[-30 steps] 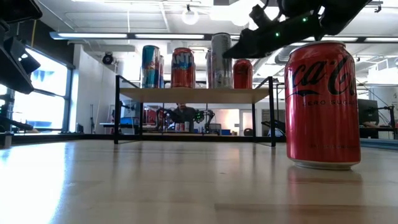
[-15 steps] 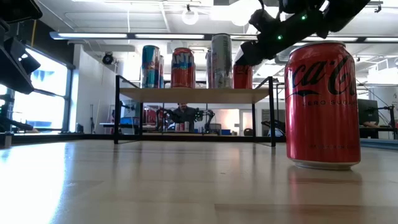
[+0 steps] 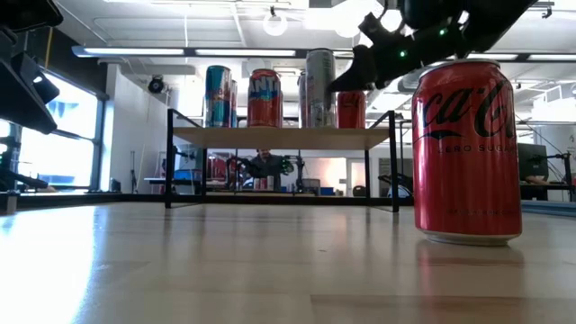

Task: Place canned beverage on shelf
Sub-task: Put the white and yellow soda can on the shelf aligned with the other white and yellow soda can

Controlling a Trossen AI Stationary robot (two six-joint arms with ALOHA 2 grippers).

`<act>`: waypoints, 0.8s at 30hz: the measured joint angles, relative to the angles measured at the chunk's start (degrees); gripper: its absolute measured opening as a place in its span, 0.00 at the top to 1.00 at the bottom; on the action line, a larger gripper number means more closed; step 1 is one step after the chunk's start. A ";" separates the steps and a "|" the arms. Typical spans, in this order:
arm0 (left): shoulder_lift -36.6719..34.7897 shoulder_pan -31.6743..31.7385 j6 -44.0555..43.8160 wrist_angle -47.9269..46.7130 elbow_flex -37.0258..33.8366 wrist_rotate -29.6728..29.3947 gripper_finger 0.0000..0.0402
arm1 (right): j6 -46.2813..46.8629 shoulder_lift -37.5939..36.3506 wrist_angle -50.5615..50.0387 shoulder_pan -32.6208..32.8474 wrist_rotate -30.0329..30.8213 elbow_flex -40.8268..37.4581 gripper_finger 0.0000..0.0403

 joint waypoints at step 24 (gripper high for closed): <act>-0.01 1.59 1.08 0.37 0.00 -0.20 1.00 | 1.43 1.27 2.64 -3.54 -7.69 0.04 1.00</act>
